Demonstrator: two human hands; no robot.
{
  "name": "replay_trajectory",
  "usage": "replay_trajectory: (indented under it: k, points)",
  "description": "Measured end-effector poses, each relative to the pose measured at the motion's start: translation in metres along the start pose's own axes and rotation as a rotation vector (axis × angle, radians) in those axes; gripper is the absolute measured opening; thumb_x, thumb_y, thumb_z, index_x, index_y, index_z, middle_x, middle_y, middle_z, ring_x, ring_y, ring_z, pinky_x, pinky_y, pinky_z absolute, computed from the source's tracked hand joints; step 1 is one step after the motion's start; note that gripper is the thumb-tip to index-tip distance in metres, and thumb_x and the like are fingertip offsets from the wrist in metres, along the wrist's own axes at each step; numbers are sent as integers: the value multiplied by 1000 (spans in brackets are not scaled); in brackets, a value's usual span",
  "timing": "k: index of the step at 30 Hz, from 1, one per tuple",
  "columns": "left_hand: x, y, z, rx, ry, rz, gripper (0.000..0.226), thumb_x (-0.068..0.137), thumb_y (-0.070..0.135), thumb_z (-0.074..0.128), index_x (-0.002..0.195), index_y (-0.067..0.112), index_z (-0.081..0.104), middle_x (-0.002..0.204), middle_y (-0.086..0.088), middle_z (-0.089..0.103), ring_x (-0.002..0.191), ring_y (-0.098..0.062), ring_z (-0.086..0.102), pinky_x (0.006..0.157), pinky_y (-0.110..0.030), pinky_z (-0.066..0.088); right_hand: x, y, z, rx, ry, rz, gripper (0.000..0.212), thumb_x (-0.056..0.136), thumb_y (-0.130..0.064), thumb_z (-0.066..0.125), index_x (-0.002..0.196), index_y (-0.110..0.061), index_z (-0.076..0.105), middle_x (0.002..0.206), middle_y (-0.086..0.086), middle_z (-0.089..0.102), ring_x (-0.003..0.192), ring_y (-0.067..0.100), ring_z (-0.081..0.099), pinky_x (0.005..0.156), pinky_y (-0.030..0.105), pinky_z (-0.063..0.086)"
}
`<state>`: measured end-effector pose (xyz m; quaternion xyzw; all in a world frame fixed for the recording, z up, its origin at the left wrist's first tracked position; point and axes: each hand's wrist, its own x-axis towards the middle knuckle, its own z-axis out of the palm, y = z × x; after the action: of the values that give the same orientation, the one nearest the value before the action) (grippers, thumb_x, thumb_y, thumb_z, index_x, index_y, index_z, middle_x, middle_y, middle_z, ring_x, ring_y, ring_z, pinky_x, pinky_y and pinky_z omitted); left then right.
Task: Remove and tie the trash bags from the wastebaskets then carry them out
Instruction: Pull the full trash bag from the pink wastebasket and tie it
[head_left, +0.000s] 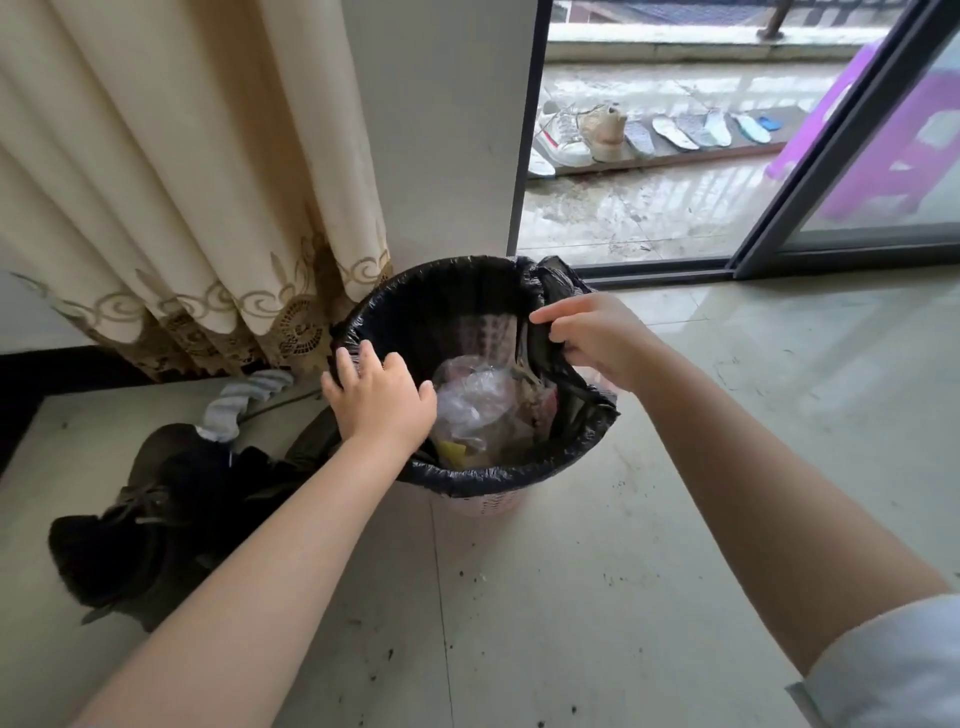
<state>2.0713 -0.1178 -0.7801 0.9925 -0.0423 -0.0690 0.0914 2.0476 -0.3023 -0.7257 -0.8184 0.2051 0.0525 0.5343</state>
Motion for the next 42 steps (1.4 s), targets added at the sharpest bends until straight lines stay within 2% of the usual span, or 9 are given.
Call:
replay_trajectory:
  k: [4,10,15,21,27,31,35,39,42]
  points:
    - [-19,-6,-5,-55,10,309,46,94,43,40,125,12,55,132,-5,54,125,-22,46,102,-37,38,8,-4,-21,-66,-167,-34,54,84,16,33,120,-13,60,57,1,39,51,12,42,79,24,53]
    - [-49,-20,3,-70,-198,668,45,83,40,63,117,11,65,116,-2,65,111,-20,59,92,-28,43,13,10,-30,-27,-59,-143,34,85,8,48,111,-7,65,89,11,60,79,20,58,64,15,55]
    - [-52,-12,3,-388,-221,561,23,81,15,69,98,0,73,92,-9,68,87,-18,60,86,-29,47,5,11,-43,-260,-28,-105,25,85,-4,48,64,-12,59,60,4,54,53,13,51,51,16,47]
    - [-47,2,-6,-386,-129,498,22,91,15,55,93,-3,67,78,-1,54,71,-11,46,63,-17,35,2,13,-55,-44,80,34,24,89,-7,45,67,-11,52,56,6,46,34,8,44,37,12,38]
    - [-57,16,1,-118,-176,705,31,87,33,60,107,10,64,98,0,60,96,-15,53,80,-21,39,-3,17,-58,76,23,118,30,94,-12,39,67,-16,52,61,6,51,56,18,54,54,23,46]
    - [-57,14,4,-292,-139,659,22,85,19,65,87,-2,69,68,8,46,76,-14,47,69,-19,33,-6,16,-61,64,-6,127,28,94,-11,38,69,-14,50,65,6,54,61,19,57,62,27,47]
    - [-54,16,9,-300,-111,623,20,93,16,53,94,-1,63,85,-6,56,84,-21,50,78,-26,40,-7,21,-57,43,-13,136,28,93,-10,37,70,-15,51,65,6,54,60,18,56,63,27,47]
    - [-46,15,4,-508,104,255,13,97,13,42,87,7,47,81,-9,50,81,-28,48,69,-33,33,1,27,-62,216,101,190,28,93,-12,36,69,-12,50,66,5,54,61,18,56,58,25,46]
    - [-33,6,-7,-229,260,80,24,97,18,42,102,3,60,104,-16,59,101,-32,54,82,-38,40,8,35,-62,337,203,235,29,91,-10,37,63,-10,46,64,6,51,58,20,53,56,26,43]
